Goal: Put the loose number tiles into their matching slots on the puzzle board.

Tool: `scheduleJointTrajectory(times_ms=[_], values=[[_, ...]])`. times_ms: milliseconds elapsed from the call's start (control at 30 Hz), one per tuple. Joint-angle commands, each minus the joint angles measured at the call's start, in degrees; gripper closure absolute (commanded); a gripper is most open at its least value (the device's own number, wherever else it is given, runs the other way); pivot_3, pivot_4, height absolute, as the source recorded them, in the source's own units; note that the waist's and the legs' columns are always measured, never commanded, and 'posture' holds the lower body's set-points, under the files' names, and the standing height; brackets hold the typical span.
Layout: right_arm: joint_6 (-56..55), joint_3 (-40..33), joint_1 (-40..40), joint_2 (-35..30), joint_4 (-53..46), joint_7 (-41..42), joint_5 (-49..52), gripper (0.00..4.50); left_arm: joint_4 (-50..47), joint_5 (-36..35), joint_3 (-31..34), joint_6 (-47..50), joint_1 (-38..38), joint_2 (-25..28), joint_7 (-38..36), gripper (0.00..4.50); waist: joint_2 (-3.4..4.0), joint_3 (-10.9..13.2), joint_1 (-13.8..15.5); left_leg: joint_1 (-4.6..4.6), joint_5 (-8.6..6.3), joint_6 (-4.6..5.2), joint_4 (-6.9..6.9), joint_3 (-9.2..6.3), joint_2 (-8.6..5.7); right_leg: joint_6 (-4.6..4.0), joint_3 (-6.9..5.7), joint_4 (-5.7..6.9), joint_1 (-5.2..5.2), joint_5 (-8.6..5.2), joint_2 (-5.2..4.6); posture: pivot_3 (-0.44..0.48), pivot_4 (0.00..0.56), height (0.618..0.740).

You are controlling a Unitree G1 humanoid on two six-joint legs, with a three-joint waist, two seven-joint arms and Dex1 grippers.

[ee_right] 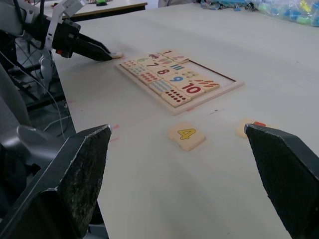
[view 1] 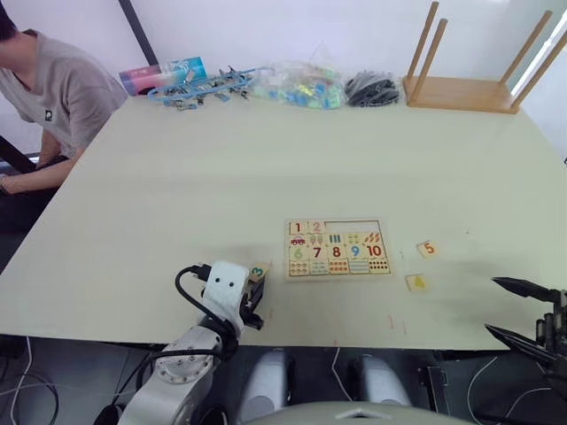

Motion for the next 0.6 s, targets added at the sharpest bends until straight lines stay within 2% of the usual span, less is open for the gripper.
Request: scheduleJointTrajectory(times_ms=[33,267,467,600], values=[[-1.14,-0.54,0.25,-0.98,-0.10,0.35,1.44,0.00,4.25,1.47,-0.33,-2.38,0.75,0.13,-0.70,3.48,0.03,-0.02,0.00,0.01,0.00,0.00,0.00,0.00,0.00,0.00,-0.01,0.00,0.01,0.00,0.00,0.000,0.150,0.740],[-1.60,-0.16,0.29,-1.05,-0.01,0.35,1.76,0.00,8.76,2.91,0.58,-7.99,-0.81,2.13,-4.08,3.48,0.31,-0.20,0.07,0.09,0.00,0.01,-0.01,0.03,0.00,0.00,0.01,0.00,0.06,0.00,0.27,0.000,0.150,0.740],[-1.89,0.65,0.00,-0.59,-0.06,0.35,1.90,0.00,7.90,0.74,5.42,-9.63,-3.94,9.85,-12.44,3.48,0.36,-0.23,-0.09,0.13,-0.02,0.04,-0.02,0.05,0.01,0.00,0.00,0.01,0.06,0.00,0.27,0.000,0.150,0.740],[-2.18,1.00,0.03,-0.41,-0.34,0.35,1.97,0.00,6.50,-3.59,9.51,-8.54,-6.04,13.24,-18.07,3.48,0.22,-0.14,-0.13,0.09,-0.02,0.04,-0.02,0.06,0.09,0.00,0.01,0.01,0.02,0.00,0.17,0.000,0.150,0.740]])
